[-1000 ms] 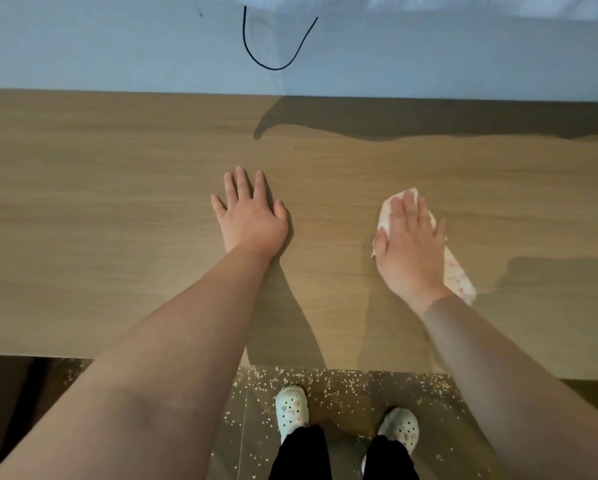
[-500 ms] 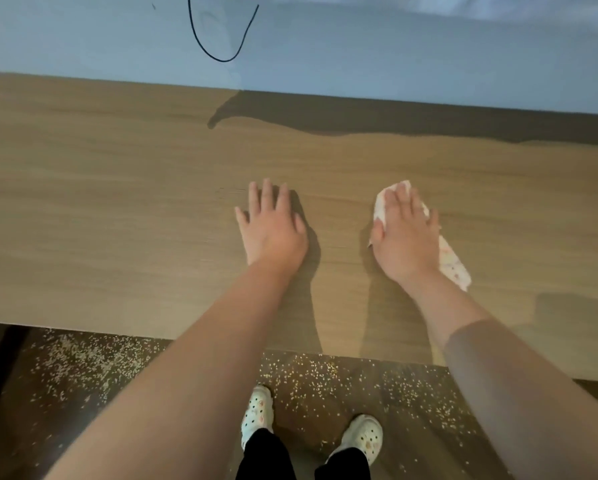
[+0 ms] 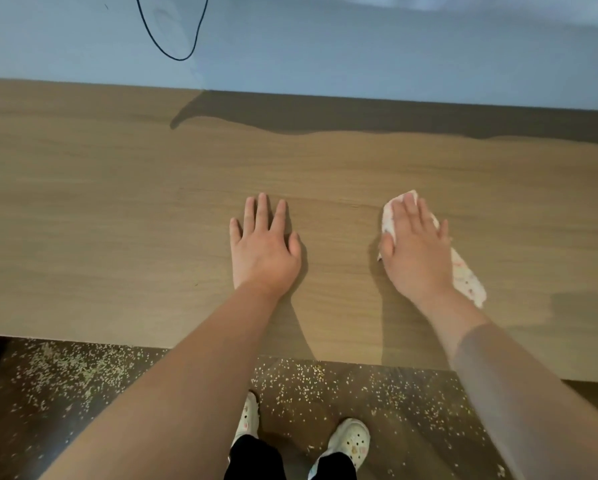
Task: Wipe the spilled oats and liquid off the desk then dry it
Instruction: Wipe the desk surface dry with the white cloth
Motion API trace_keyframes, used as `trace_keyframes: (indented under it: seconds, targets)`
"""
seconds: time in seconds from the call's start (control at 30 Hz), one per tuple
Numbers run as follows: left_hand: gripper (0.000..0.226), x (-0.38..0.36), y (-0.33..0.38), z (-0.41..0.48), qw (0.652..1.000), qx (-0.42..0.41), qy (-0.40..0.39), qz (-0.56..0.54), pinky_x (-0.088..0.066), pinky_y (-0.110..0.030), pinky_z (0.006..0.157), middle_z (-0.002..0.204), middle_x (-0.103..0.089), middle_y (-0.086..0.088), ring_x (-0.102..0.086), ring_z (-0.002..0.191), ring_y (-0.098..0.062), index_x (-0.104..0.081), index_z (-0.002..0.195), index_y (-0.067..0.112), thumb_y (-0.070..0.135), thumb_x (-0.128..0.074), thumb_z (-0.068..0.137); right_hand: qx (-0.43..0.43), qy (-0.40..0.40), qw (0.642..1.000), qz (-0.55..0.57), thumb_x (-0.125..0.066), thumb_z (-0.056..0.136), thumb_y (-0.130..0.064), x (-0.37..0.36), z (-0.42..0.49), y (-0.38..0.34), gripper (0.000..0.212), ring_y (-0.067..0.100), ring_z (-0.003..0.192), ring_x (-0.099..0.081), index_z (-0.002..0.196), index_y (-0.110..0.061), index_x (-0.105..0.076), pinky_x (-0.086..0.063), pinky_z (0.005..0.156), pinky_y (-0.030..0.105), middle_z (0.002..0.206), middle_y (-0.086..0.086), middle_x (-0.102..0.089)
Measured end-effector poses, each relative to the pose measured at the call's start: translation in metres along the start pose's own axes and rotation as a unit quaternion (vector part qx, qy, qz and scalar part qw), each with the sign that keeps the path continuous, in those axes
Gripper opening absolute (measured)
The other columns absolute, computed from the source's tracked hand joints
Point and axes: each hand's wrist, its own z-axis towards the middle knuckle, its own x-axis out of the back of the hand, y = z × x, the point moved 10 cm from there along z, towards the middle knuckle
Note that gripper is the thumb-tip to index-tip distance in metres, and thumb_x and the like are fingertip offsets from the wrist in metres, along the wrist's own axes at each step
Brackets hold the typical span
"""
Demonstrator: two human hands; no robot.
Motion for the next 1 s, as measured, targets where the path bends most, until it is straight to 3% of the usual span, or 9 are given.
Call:
trace_keyframes:
  seconds: [0.23,0.43,0.53,0.6,0.67,0.73,0.8,0.9,1.0]
  targets:
    - [0.061,0.002,0.0,0.0,1.0,0.001,0.005,-0.013,0.003,-0.046,0.122,0.164,-0.001,-0.004,0.008,0.151,-0.021,-0.016,0.156,0.024,0.04,-0.03,0.099,0.331,-0.063,0.941,-0.04,-0.034,0.1,-0.038,-0.031,-0.114,-0.077,0.057,0.019,0.149,-0.01,0.153,-0.022,-0.023,-0.011,0.121,0.051,0.162,0.0,-0.013]
    - [0.061,0.001,0.001,0.0,1.0,0.002,0.005,0.001,0.002,-0.047,0.122,0.164,-0.001,-0.004,0.009,0.151,-0.021,-0.015,0.156,0.025,0.041,-0.028,0.099,-0.024,0.006,0.999,-0.027,-0.019,0.1,-0.038,-0.004,-0.033,0.035,0.061,0.023,0.151,-0.004,0.156,-0.014,-0.015,-0.01,0.12,0.055,0.164,0.006,-0.005]
    - [0.06,0.001,0.0,-0.001,1.0,0.006,0.006,-0.002,0.001,-0.046,0.122,0.164,-0.001,-0.003,0.008,0.151,-0.02,-0.015,0.156,0.025,0.041,-0.028,0.099,-0.027,0.005,0.999,-0.02,-0.014,0.099,-0.04,-0.007,-0.02,0.008,0.064,0.025,0.151,0.0,0.156,-0.011,-0.011,-0.006,0.121,0.054,0.164,0.009,-0.002]
    - [0.06,0.002,0.0,-0.001,1.0,0.007,0.007,-0.003,0.001,-0.046,0.122,0.164,-0.002,-0.003,0.007,0.151,-0.02,-0.016,0.156,0.025,0.041,-0.029,0.099,0.035,-0.008,0.999,-0.025,-0.013,0.099,-0.04,-0.007,-0.025,-0.024,0.064,0.025,0.151,0.003,0.156,-0.012,-0.008,-0.005,0.121,0.053,0.164,0.009,0.0]
    - [0.06,0.003,0.0,-0.001,1.0,0.008,0.009,-0.003,0.001,-0.046,0.122,0.164,-0.003,-0.003,0.006,0.151,-0.02,-0.017,0.156,0.025,0.041,-0.03,0.099,0.186,-0.024,0.981,-0.048,-0.019,0.1,-0.037,-0.014,-0.053,-0.062,0.062,0.028,0.151,-0.003,0.155,-0.012,-0.008,-0.013,0.12,0.055,0.163,0.012,-0.003]
    - [0.06,0.003,0.001,-0.001,1.0,0.007,0.01,-0.004,0.001,-0.045,0.122,0.164,-0.004,-0.003,0.005,0.151,-0.019,-0.018,0.156,0.025,0.04,-0.031,0.099,0.385,-0.057,0.918,-0.077,-0.029,0.101,-0.036,-0.031,-0.107,-0.087,0.06,0.028,0.15,-0.011,0.155,-0.014,-0.015,-0.016,0.12,0.053,0.163,0.012,-0.011]
    - [0.06,0.003,-0.001,-0.001,1.0,0.008,0.016,-0.005,0.0,-0.045,0.122,0.164,-0.005,-0.003,0.004,0.151,-0.019,-0.019,0.155,0.025,0.04,-0.032,0.099,0.485,-0.088,0.865,-0.099,-0.028,0.103,-0.043,-0.042,-0.137,-0.076,0.059,0.021,0.151,-0.007,0.155,-0.019,-0.016,-0.007,0.121,0.048,0.162,0.004,-0.013]
    - [0.06,0.003,-0.002,0.0,1.0,0.011,0.021,-0.006,0.0,-0.045,0.122,0.164,-0.006,-0.002,0.004,0.151,-0.019,-0.019,0.155,0.026,0.04,-0.032,0.099,0.411,-0.107,0.901,-0.09,-0.007,0.103,-0.051,-0.037,-0.096,-0.033,0.056,0.013,0.15,0.009,0.154,-0.029,0.001,0.003,0.121,0.043,0.163,-0.005,0.002]
    - [0.06,0.003,-0.002,-0.001,1.0,0.011,0.026,-0.004,0.0,-0.044,0.122,0.164,-0.005,-0.002,0.004,0.151,-0.018,-0.019,0.155,0.026,0.041,-0.031,0.099,0.136,-0.051,0.989,-0.043,-0.008,0.102,-0.045,-0.011,-0.019,0.019,0.058,0.014,0.15,0.012,0.156,-0.026,0.003,0.003,0.122,0.047,0.164,-0.003,0.009]
